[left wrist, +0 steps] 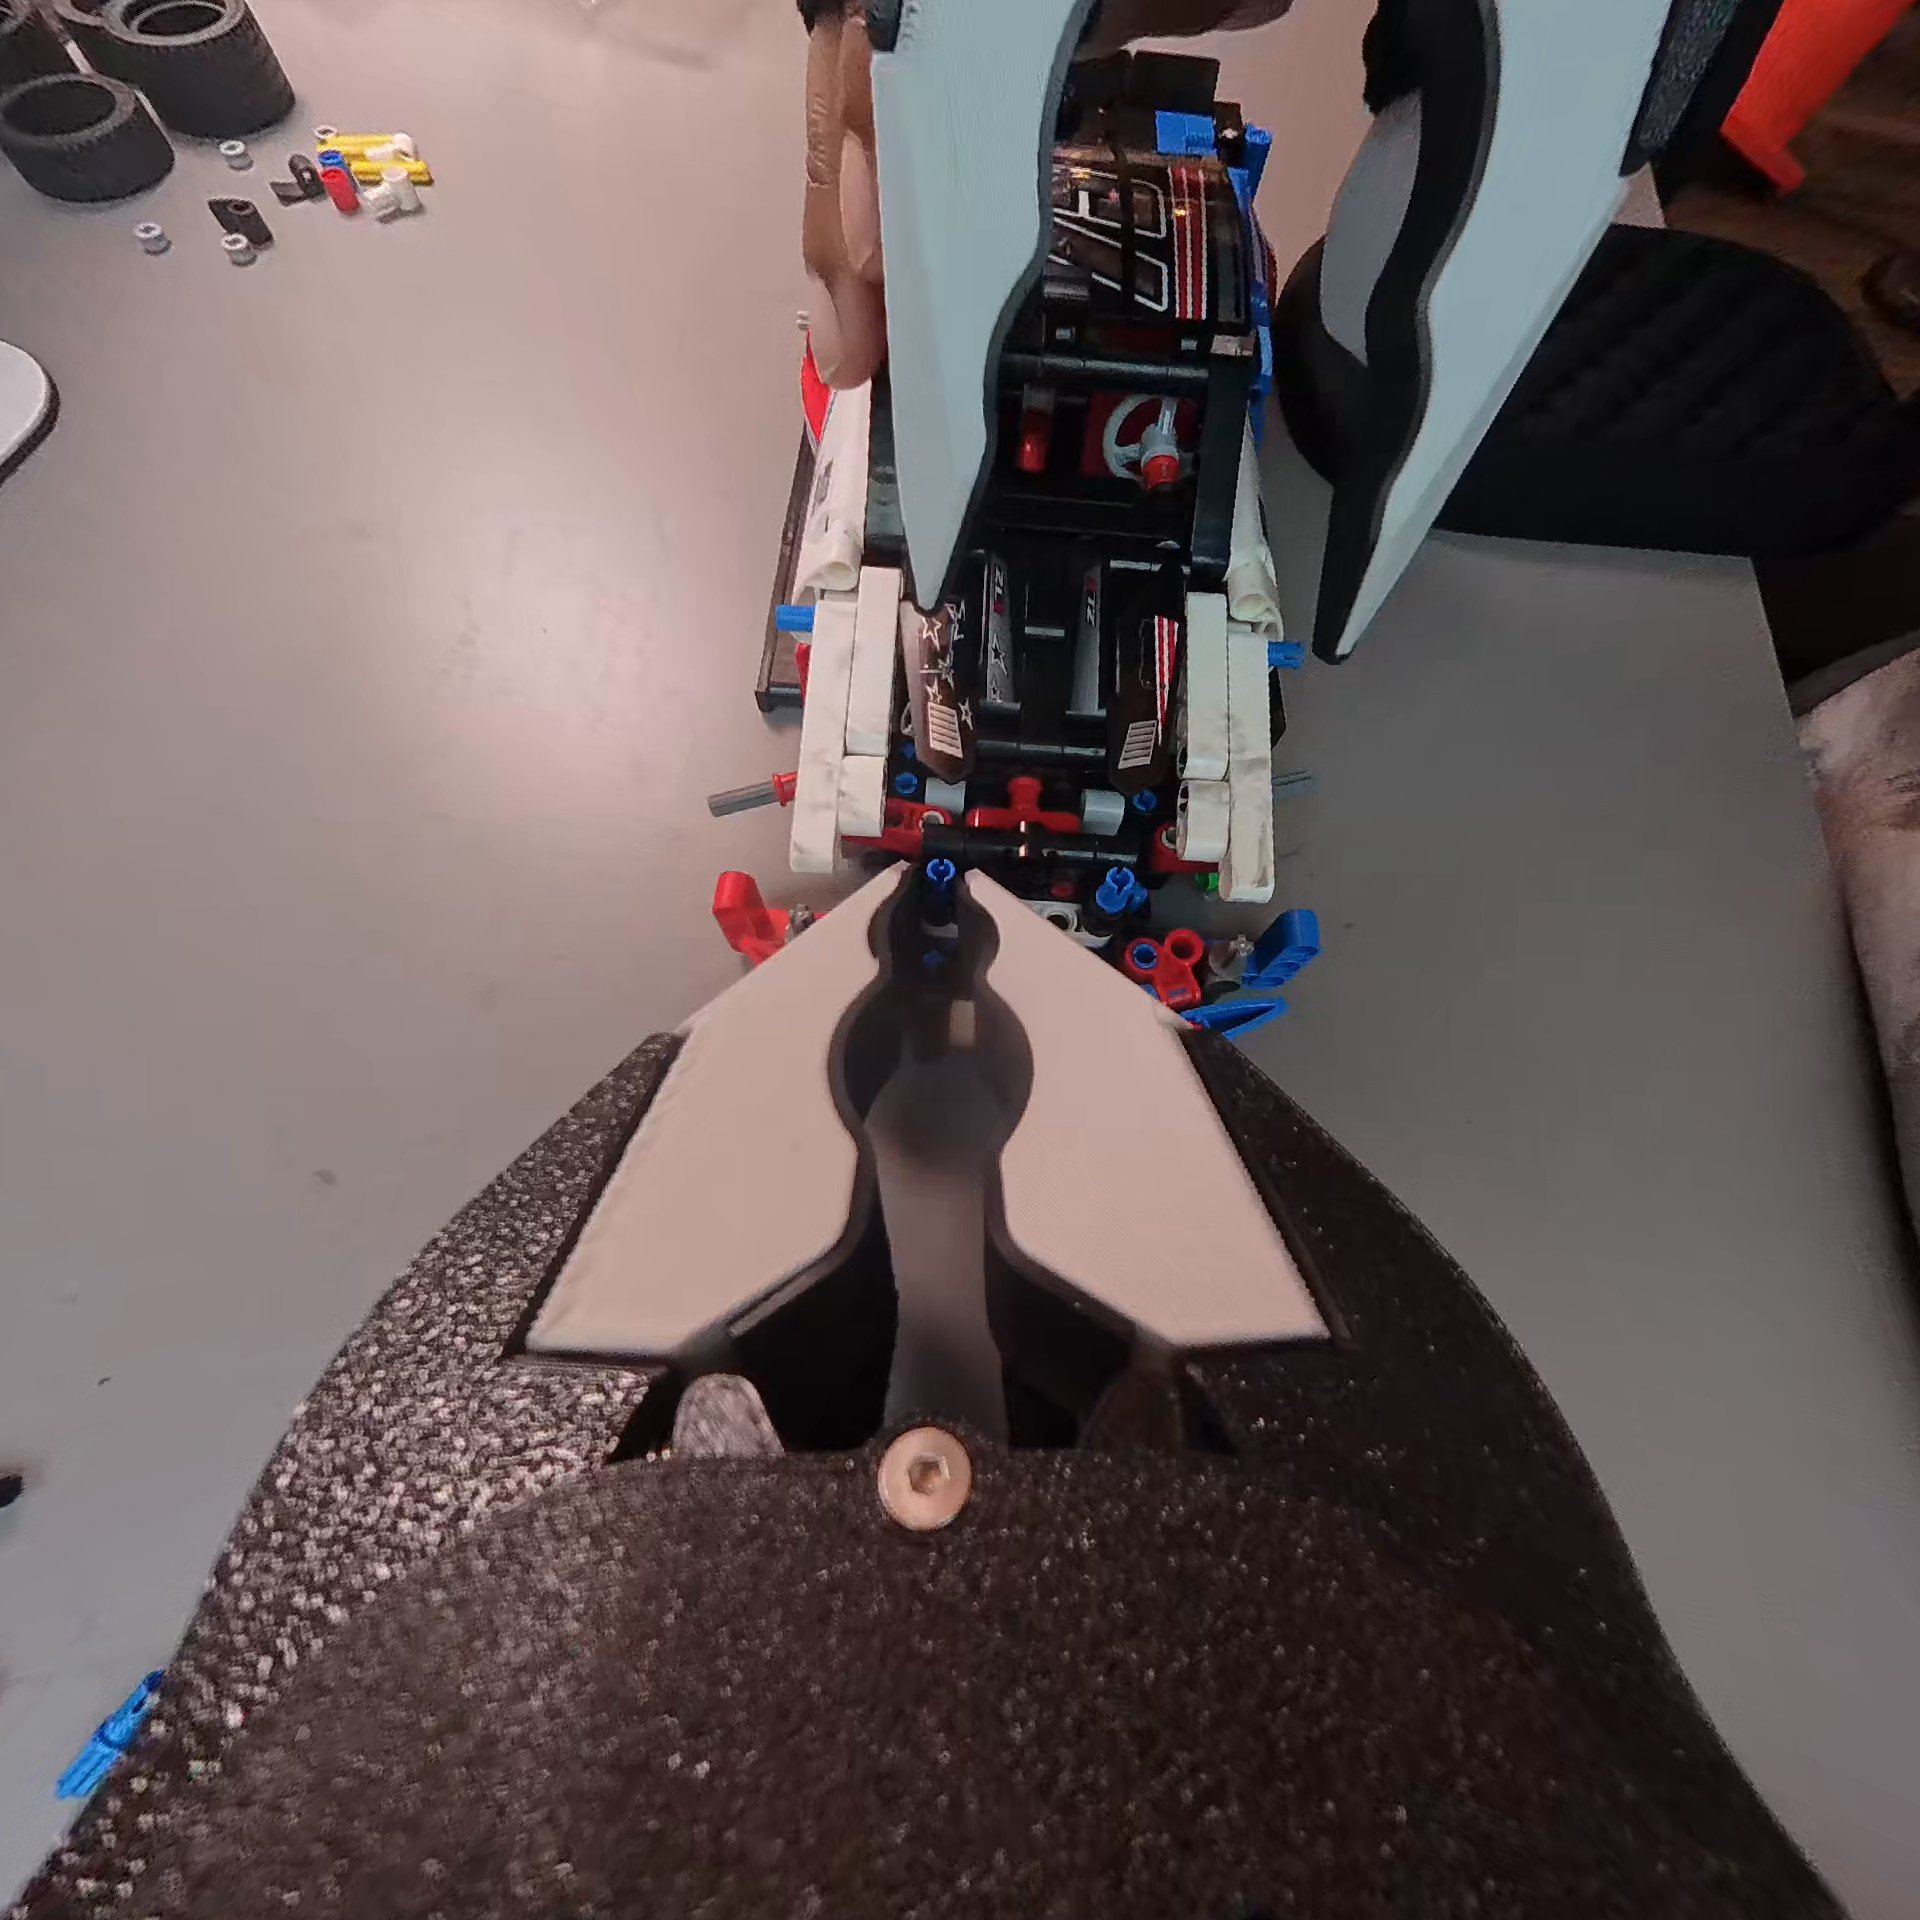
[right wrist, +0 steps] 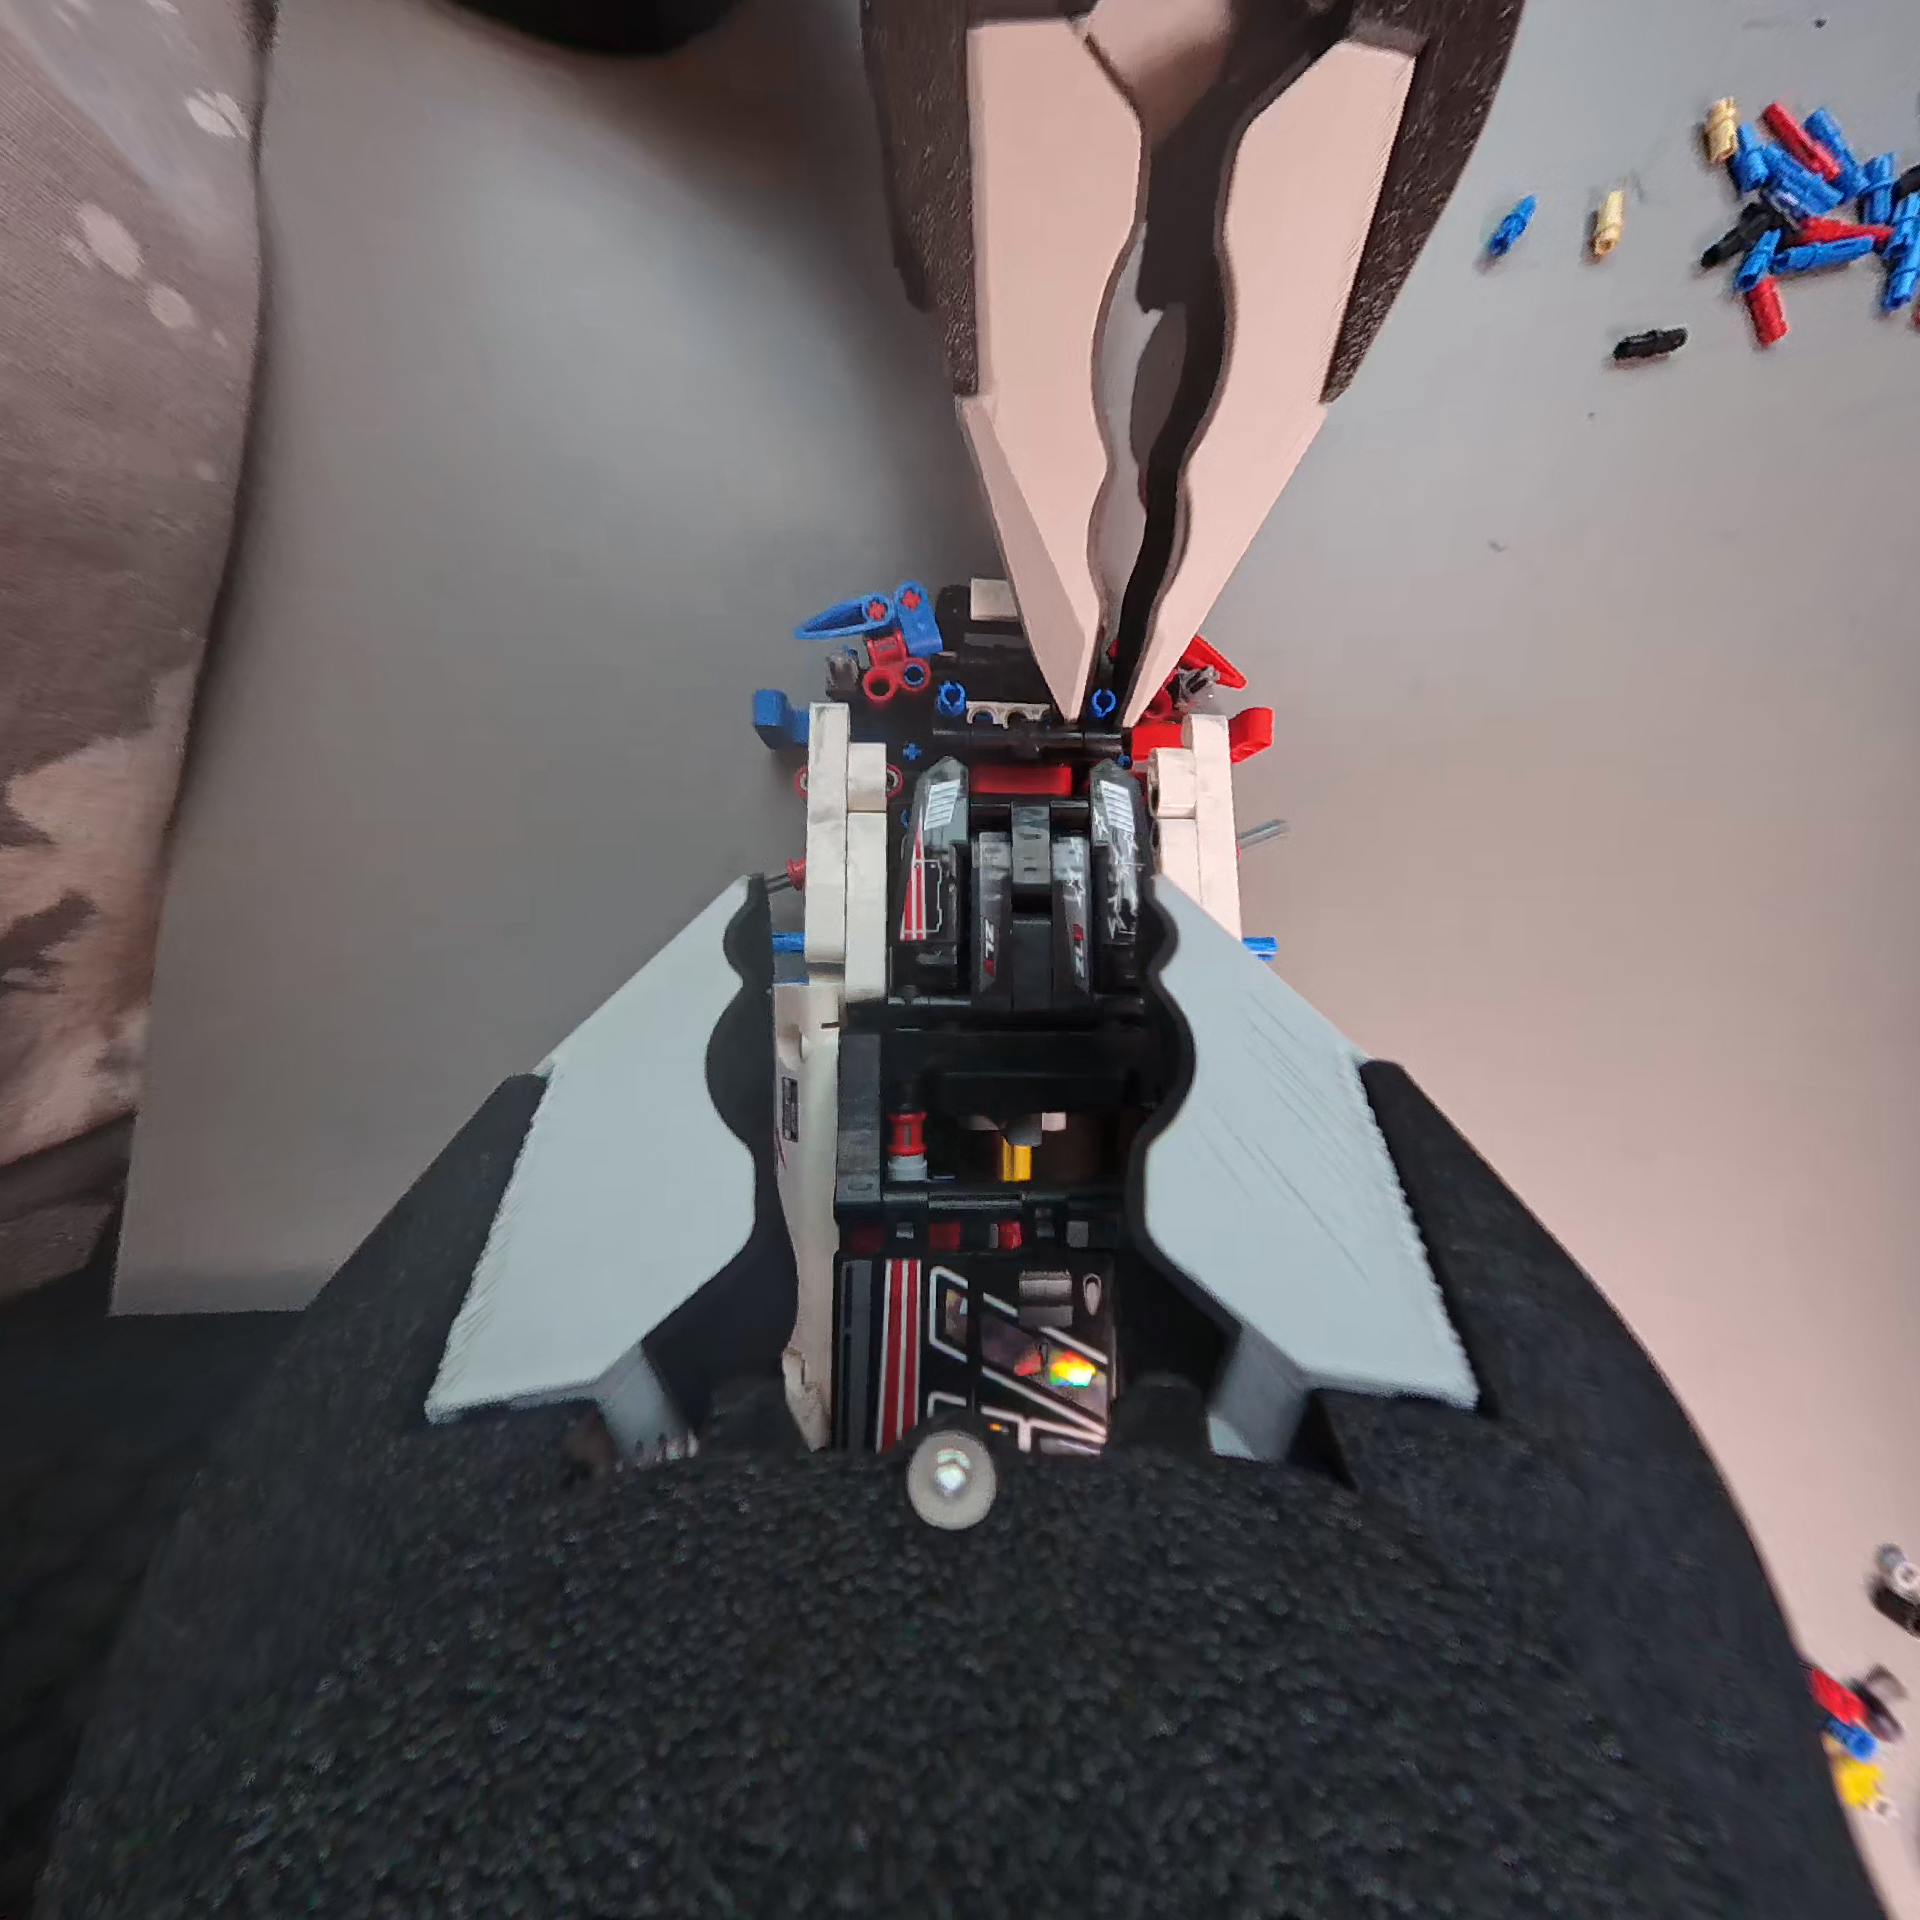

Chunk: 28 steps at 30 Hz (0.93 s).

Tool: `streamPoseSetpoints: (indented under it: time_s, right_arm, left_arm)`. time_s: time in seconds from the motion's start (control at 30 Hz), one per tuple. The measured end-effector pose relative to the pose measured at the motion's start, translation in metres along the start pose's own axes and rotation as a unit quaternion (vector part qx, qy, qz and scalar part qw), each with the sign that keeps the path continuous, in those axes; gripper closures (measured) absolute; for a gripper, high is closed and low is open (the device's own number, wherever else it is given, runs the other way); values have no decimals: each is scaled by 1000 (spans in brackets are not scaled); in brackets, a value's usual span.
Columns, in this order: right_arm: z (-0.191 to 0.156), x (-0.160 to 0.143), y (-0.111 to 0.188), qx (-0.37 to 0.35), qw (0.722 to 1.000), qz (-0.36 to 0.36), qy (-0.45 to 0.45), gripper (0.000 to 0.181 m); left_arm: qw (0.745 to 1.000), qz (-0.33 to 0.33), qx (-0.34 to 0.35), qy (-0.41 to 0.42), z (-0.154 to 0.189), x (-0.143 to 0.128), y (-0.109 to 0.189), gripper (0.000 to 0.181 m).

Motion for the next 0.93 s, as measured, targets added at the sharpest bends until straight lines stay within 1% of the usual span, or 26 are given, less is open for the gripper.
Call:
streamPoseSetpoints:
  time_s: [0.07,0.1,0.13,0.4,0.57,0.67,0.7,0.73,0.77,0.8,0.83,0.87,0.93]
  right_arm:
    - [7,0,2,-6,1000,-8,-9,123]
    - [11,-5,1,-10,1000,-25,-6,130]
    - [13,-10,0,-11,999,-44,-2,132]
    - [13,-7,-3,16,993,-115,-2,135]
    - [15,-6,-5,7,995,-96,-18,135]
    - [14,-5,-6,1,995,-95,-16,135]
    - [15,-5,-6,1,995,-94,-18,135]
    - [14,-5,-6,0,996,-93,-18,135]
    - [14,-5,-6,-1,996,-93,-17,136]
    - [14,-5,-6,-2,996,-92,-16,136]
    - [14,-5,-6,-1,996,-90,-16,136]
    - [14,-5,-6,0,996,-89,-20,135]
    - [14,-5,-5,1,996,-92,-19,135]
  left_arm:
    - [1000,-1,-2,1,0,0,0,177]
    - [1000,-1,-2,0,1,0,0,177]
    - [1000,-2,-1,1,0,0,0,176]
    - [1000,-5,6,-5,2,0,1,178]
    - [1000,11,1,14,0,2,5,180]
    - [1000,11,2,11,0,3,6,180]
    - [1000,22,2,10,0,7,7,179]
    - [996,79,-14,24,4,26,17,180]
    - [990,130,-13,48,1,47,33,181]
    - [990,138,12,37,-4,57,46,180]
    - [992,120,35,10,-7,59,51,180]
    - [993,111,38,-2,-5,58,51,180]
    - [995,99,32,5,-5,48,47,179]
Point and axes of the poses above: each gripper's, where its closed fingertips meet, y back along the fingers, x out of its top, z = x × y across the jaws, the point moved 1 cm from there along y, back along the fingers, and after that the axes turned 8 degrees about -x, right-handed, at the moved point
